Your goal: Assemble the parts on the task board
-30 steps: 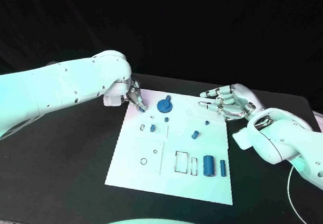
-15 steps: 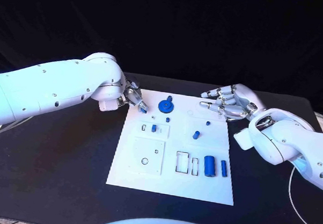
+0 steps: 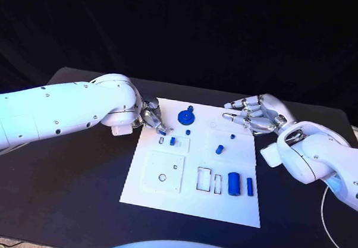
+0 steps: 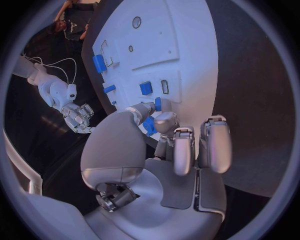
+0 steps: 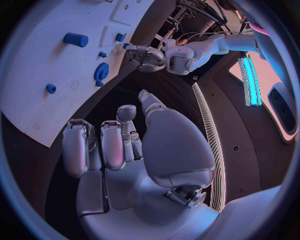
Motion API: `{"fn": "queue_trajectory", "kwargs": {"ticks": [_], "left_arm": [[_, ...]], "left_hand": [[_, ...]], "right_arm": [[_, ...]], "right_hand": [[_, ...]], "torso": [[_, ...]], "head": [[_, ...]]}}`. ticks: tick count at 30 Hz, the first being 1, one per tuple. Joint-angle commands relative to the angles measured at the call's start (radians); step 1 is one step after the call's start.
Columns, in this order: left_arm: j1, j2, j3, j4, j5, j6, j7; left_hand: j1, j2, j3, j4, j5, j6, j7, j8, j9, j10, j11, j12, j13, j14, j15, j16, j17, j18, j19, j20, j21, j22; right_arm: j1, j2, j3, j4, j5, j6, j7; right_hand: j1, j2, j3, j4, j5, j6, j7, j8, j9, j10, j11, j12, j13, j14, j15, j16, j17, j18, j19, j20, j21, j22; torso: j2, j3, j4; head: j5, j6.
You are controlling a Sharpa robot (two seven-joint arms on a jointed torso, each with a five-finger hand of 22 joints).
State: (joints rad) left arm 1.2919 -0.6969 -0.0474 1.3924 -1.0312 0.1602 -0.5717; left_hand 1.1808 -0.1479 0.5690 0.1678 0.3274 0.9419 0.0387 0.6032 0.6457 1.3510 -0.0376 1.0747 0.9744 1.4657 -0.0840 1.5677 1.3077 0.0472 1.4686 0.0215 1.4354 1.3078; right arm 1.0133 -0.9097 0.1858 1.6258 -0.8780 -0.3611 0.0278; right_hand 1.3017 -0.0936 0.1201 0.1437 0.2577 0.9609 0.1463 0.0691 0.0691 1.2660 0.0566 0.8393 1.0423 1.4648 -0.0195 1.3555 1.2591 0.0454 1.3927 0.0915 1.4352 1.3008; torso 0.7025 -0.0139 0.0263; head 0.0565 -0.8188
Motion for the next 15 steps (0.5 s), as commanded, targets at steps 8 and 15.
{"fn": "queue_trajectory", "kwargs": {"ticks": [8,15], "left_arm": [[-0.016,-0.003,-0.001,0.015,-0.081,0.032,-0.006],[-0.018,-0.004,-0.001,0.017,-0.084,0.077,-0.013]], "left_hand": [[-0.011,-0.002,0.158,-0.156,0.011,0.010,-0.003,0.004,0.000,0.006,-0.001,0.002,-0.002,0.105,-0.008,0.003,0.263,-0.012,0.049,-0.004,0.006,0.153],[-0.014,-0.004,0.161,-0.160,0.017,0.012,-0.003,0.004,0.000,0.007,-0.001,0.002,-0.002,0.105,-0.008,0.003,0.263,-0.012,0.050,-0.005,0.007,0.154]], "right_arm": [[-0.003,0.002,0.000,0.000,-0.001,0.017,0.012],[-0.003,0.001,0.000,-0.001,-0.001,0.021,0.014]], "right_hand": [[-0.001,0.011,-0.006,-0.001,0.007,0.008,-0.002,0.003,0.001,0.002,-0.002,0.004,0.001,0.043,0.000,-0.006,0.001,0.019,-0.003,-0.001,-0.006,0.001],[-0.001,0.012,-0.006,-0.001,0.008,0.007,-0.002,0.003,0.001,0.002,-0.002,0.002,-0.001,0.043,0.000,-0.006,0.000,0.019,-0.004,-0.001,-0.007,0.000]], "torso": [[0.001,0.0006,-0.0001],[0.001,0.0012,0.0002]], "head": [[-0.002,-0.004],[-0.002,-0.007]]}}
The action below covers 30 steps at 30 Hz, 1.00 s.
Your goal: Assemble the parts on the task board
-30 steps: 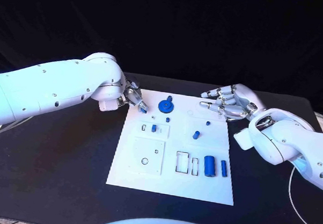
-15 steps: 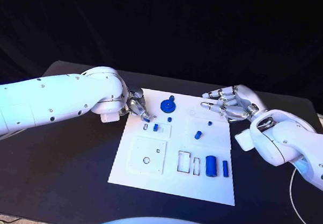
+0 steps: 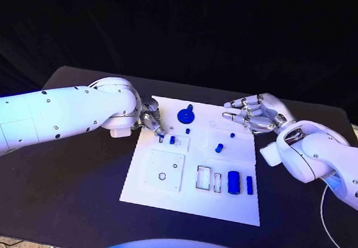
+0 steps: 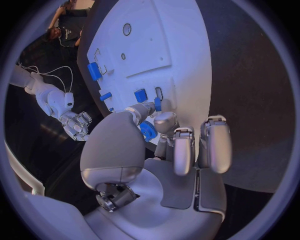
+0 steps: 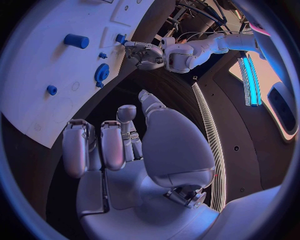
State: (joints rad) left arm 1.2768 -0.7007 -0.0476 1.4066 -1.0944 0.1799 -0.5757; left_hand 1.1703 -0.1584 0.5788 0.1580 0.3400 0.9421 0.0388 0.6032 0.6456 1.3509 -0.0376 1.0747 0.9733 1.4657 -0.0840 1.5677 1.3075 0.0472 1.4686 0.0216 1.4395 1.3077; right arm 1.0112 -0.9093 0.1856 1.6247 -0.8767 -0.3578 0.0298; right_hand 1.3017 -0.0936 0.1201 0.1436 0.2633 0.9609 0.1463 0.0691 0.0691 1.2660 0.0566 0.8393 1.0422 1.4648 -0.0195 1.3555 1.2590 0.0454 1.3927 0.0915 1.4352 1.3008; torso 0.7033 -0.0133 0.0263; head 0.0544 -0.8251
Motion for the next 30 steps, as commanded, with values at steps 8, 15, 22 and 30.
{"fn": "queue_trajectory", "kwargs": {"ticks": [8,15,22,30], "left_arm": [[-0.004,-0.003,-0.001,0.005,-0.021,0.095,-0.014],[-0.004,-0.003,-0.001,0.007,-0.021,0.126,-0.019],[-0.004,-0.003,-0.001,0.007,-0.022,0.132,-0.030],[-0.004,0.002,-0.001,0.007,-0.022,0.127,-0.038]], "left_hand": [[-0.014,0.003,0.156,-0.159,0.028,0.018,-0.005,0.004,-0.002,0.010,-0.002,-0.001,-0.004,0.105,-0.008,0.003,0.263,-0.013,0.050,-0.005,0.004,0.156],[-0.018,0.002,0.157,-0.161,0.035,0.019,-0.005,0.004,-0.003,0.010,-0.002,-0.003,-0.006,0.105,-0.008,0.003,0.263,-0.012,0.050,-0.005,0.002,0.155],[-0.020,0.002,0.157,-0.162,0.039,0.020,-0.005,0.004,-0.003,0.011,-0.002,-0.003,-0.006,0.105,-0.008,0.003,0.263,-0.013,0.050,-0.005,0.003,0.156],[-0.022,0.002,0.158,-0.163,0.043,0.021,-0.005,0.005,-0.004,0.012,-0.002,-0.002,-0.004,0.105,-0.008,0.003,0.263,-0.013,0.050,-0.004,0.003,0.156]], "right_arm": [[-0.001,0.001,0.000,0.000,-0.002,0.020,0.014],[-0.001,0.000,0.000,-0.001,-0.002,0.029,0.015],[-0.001,0.000,0.000,-0.001,-0.002,0.032,0.016],[-0.001,0.000,0.000,-0.001,-0.002,0.032,0.016]], "right_hand": [[-0.001,0.012,-0.007,-0.001,0.003,0.007,-0.002,0.003,0.001,0.002,-0.002,0.002,-0.001,0.043,0.000,-0.007,0.000,0.019,-0.004,-0.001,-0.007,0.000],[-0.002,0.012,-0.007,0.000,0.004,0.007,-0.001,0.002,0.001,0.000,-0.002,0.000,-0.002,0.042,0.000,-0.008,-0.002,0.019,-0.004,-0.001,-0.007,-0.001],[-0.002,0.012,-0.007,0.000,0.004,0.007,-0.001,0.002,0.001,0.000,-0.002,0.000,-0.002,0.042,0.000,-0.008,-0.002,0.019,-0.004,-0.001,-0.007,-0.001],[-0.003,0.012,-0.009,0.001,0.005,0.007,-0.001,0.002,0.001,0.001,-0.002,0.002,-0.002,0.043,0.000,-0.008,-0.001,0.019,-0.004,-0.001,-0.008,-0.001]], "torso": [[0.000,0.0006,-0.0001],[0.000,0.0000,-0.0004],[0.000,0.0002,-0.0004],[0.000,0.0003,0.0000]], "head": [[0.003,-0.005],[0.004,-0.006],[0.005,-0.009],[0.005,-0.009]]}}
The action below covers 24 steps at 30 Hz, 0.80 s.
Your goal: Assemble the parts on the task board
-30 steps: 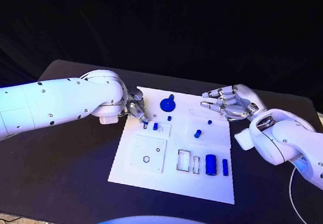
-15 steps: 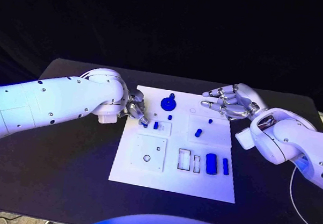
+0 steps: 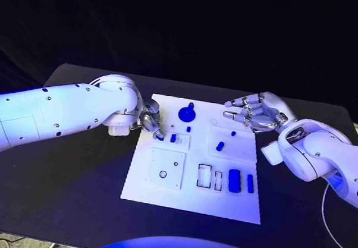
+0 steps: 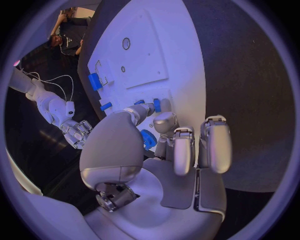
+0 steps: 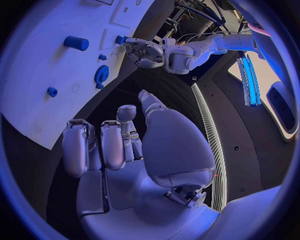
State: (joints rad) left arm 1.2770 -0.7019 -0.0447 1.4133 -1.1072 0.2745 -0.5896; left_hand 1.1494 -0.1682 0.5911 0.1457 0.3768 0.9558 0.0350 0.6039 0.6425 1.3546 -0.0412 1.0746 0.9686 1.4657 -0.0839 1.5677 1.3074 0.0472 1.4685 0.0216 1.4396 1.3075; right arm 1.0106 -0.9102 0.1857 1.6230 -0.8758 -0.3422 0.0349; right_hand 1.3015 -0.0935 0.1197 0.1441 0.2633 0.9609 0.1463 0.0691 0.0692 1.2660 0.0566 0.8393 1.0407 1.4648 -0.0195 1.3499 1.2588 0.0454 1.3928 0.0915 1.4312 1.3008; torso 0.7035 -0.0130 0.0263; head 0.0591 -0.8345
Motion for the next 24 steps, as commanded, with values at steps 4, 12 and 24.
{"fn": "queue_trajectory", "kwargs": {"ticks": [4,12,24], "left_arm": [[-0.006,0.010,-0.004,-0.004,-0.009,0.032,-0.032],[-0.010,0.025,-0.004,-0.012,-0.007,0.029,-0.042],[-0.011,0.035,-0.004,-0.022,-0.002,0.026,-0.047]], "left_hand": [[-0.004,0.013,0.146,-0.151,0.011,0.009,-0.002,0.004,-0.001,0.010,0.001,-0.001,0.002,0.105,-0.008,0.003,0.263,-0.013,0.050,-0.005,0.004,0.157],[-0.048,0.021,0.119,-0.131,0.017,0.027,-0.011,0.010,-0.003,0.034,-0.004,0.030,0.036,0.105,-0.011,0.003,0.263,-0.013,0.051,-0.005,0.005,0.160],[-0.108,0.037,0.045,-0.086,0.014,0.049,-0.022,0.003,-0.017,0.044,-0.012,0.043,0.053,0.105,-0.017,0.003,0.263,-0.015,0.055,-0.011,0.010,0.166]], "right_arm": [[-0.001,0.000,0.000,0.001,-0.002,0.016,0.011],[-0.001,0.001,0.000,0.001,-0.002,0.017,0.011],[-0.001,0.000,0.000,0.001,-0.002,0.018,0.010]], "right_hand": [[-0.003,0.012,-0.008,0.001,0.005,0.007,-0.001,0.002,0.001,0.001,-0.002,0.002,0.000,0.043,0.000,-0.002,-0.001,0.019,-0.004,-0.001,-0.004,-0.001],[-0.004,0.012,-0.009,0.001,0.006,0.007,-0.001,0.002,0.001,0.001,-0.001,0.002,-0.001,0.043,0.000,-0.002,-0.001,0.019,-0.004,-0.001,-0.004,-0.001],[-0.004,0.012,-0.009,0.001,0.006,0.007,-0.001,0.002,0.001,0.001,-0.001,0.002,-0.001,0.043,0.000,-0.002,-0.001,0.019,-0.004,-0.001,-0.004,-0.001]], "torso": [[0.001,-0.0002,-0.0007],[0.000,0.0004,-0.0006],[0.000,0.0007,-0.0010]], "head": [[0.001,-0.001],[-0.001,-0.004],[-0.003,-0.006]]}}
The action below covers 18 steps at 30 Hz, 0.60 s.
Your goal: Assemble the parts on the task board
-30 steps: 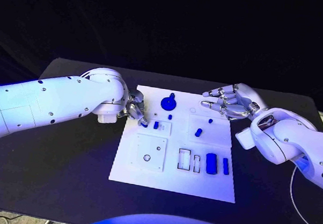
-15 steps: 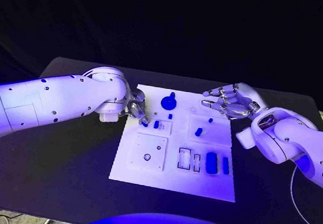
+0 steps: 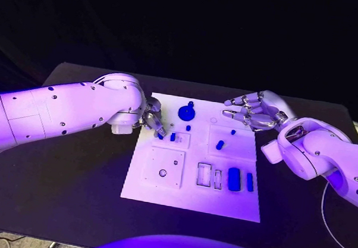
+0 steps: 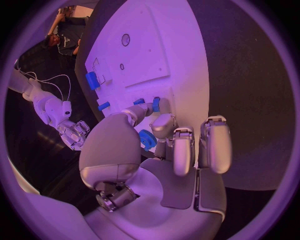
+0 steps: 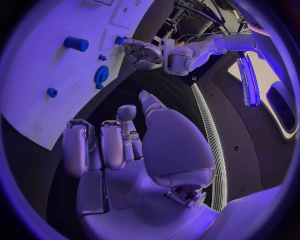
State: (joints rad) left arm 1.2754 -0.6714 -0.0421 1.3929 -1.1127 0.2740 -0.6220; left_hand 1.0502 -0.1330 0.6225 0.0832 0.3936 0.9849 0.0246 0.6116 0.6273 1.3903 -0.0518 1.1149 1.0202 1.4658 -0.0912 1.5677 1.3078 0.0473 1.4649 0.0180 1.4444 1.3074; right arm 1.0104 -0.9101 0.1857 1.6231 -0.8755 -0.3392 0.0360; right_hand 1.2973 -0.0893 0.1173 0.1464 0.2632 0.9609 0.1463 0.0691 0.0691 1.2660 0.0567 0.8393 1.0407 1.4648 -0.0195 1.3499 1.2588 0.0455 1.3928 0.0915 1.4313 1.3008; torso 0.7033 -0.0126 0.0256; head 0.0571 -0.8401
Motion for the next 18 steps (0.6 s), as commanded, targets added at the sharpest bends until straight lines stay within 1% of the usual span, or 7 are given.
{"fn": "queue_trajectory", "kwargs": {"ticks": [1,4,7,10,13,14,18], "left_arm": [[-0.010,0.004,-0.006,-0.003,0.003,0.026,-0.015],[-0.010,0.006,-0.006,-0.007,0.001,0.026,-0.018],[-0.010,0.007,-0.006,-0.012,-0.001,0.027,-0.020],[-0.010,0.009,-0.006,-0.019,-0.002,0.030,-0.022],[-0.010,0.010,-0.006,-0.026,-0.002,0.033,-0.023],[-0.010,0.010,-0.006,-0.028,-0.002,0.034,-0.023],[-0.010,0.011,-0.006,-0.032,-0.003,0.035,-0.024]], "left_hand": [[-0.012,0.003,0.008,-0.022,-0.003,0.021,-0.012,-0.006,-0.003,0.008,-0.001,0.003,0.001,0.105,-0.010,0.003,0.263,-0.015,0.058,-0.007,0.005,0.166],[-0.020,0.004,-0.012,-0.015,-0.003,0.025,-0.013,-0.009,-0.007,0.008,-0.002,0.003,0.003,0.105,-0.011,0.003,0.263,-0.015,0.058,-0.008,0.004,0.166],[-0.031,0.006,-0.044,-0.004,-0.004,0.031,-0.014,-0.013,-0.013,0.009,-0.003,0.004,0.005,0.105,-0.012,0.003,0.263,-0.015,0.059,-0.010,0.005,0.168],[-0.041,0.006,-0.077,0.008,-0.004,0.035,-0.015,-0.016,-0.018,0.009,-0.004,0.005,0.007,0.105,-0.013,0.003,0.263,-0.016,0.060,-0.010,0.007,0.170],[-0.057,0.000,-0.122,0.025,-0.005,0.042,-0.016,-0.018,-0.023,0.009,-0.005,0.005,0.009,0.105,-0.013,0.003,0.263,-0.016,0.061,-0.011,0.008,0.172],[-0.064,-0.002,-0.147,0.035,-0.006,0.045,-0.016,-0.020,-0.025,0.010,-0.005,0.005,0.009,0.105,-0.013,0.003,0.263,-0.017,0.062,-0.011,0.009,0.173],[-0.082,-0.005,-0.200,0.057,-0.008,0.051,-0.016,-0.022,-0.029,0.011,-0.004,0.007,0.012,0.105,-0.013,0.003,0.263,-0.017,0.062,-0.011,0.011,0.175]], "right_arm": [[-0.001,0.000,0.000,0.001,-0.002,0.015,0.009],[-0.001,-0.001,0.000,0.002,-0.002,0.015,0.009],[-0.001,-0.001,0.000,0.002,-0.001,0.017,0.009],[-0.001,-0.001,0.000,0.001,0.001,0.019,0.010],[-0.001,-0.001,0.000,0.000,0.002,0.020,0.011],[-0.001,-0.001,0.000,-0.001,0.003,0.020,0.011],[-0.001,-0.001,0.000,-0.001,0.003,0.019,0.011]], "right_hand": [[0.001,0.008,-0.007,-0.001,0.006,0.007,-0.001,0.002,0.001,0.001,-0.001,0.002,-0.001,0.043,0.000,-0.003,-0.001,0.019,-0.004,-0.001,-0.004,-0.001],[0.001,0.008,-0.007,-0.001,0.006,0.007,-0.001,0.002,0.001,0.001,-0.001,0.002,-0.001,0.043,0.000,-0.003,-0.001,0.019,-0.004,-0.001,-0.004,-0.001],[-0.001,0.008,-0.008,0.000,0.007,0.007,-0.001,0.002,0.001,0.000,-0.001,0.001,-0.002,0.043,0.000,-0.003,-0.002,0.019,-0.005,-0.001,-0.004,-0.002],[-0.005,0.006,-0.013,0.003,0.012,0.007,-0.001,0.002,0.001,0.000,-0.001,0.003,-0.001,0.043,0.000,-0.004,-0.002,0.019,-0.005,-0.001,-0.005,-0.002],[-0.006,0.006,-0.015,0.004,0.014,0.007,-0.001,0.002,0.001,0.000,-0.001,0.003,-0.002,0.043,0.000,-0.004,-0.002,0.019,-0.005,-0.001,-0.005,-0.002],[-0.006,0.006,-0.015,0.004,0.014,0.007,-0.001,0.002,0.001,0.000,-0.001,0.003,-0.002,0.043,0.000,-0.004,-0.002,0.019,-0.005,-0.001,-0.005,-0.002],[-0.007,0.006,-0.016,0.005,0.016,0.007,-0.001,0.002,0.001,0.000,-0.001,0.003,-0.002,0.043,0.000,-0.004,-0.002,0.019,-0.005,-0.001,-0.005,-0.003]], "torso": [[0.000,0.0004,0.0001],[0.000,0.0005,0.0001],[0.000,0.0000,0.0002],[0.000,0.0003,0.0005],[0.000,0.0002,0.0003],[0.000,0.0002,0.0003],[0.000,-0.0001,0.0003]], "head": [[-0.001,0.000],[-0.002,0.000],[-0.003,-0.002],[-0.003,-0.002],[-0.004,-0.002],[-0.005,-0.002],[-0.005,-0.003]]}}
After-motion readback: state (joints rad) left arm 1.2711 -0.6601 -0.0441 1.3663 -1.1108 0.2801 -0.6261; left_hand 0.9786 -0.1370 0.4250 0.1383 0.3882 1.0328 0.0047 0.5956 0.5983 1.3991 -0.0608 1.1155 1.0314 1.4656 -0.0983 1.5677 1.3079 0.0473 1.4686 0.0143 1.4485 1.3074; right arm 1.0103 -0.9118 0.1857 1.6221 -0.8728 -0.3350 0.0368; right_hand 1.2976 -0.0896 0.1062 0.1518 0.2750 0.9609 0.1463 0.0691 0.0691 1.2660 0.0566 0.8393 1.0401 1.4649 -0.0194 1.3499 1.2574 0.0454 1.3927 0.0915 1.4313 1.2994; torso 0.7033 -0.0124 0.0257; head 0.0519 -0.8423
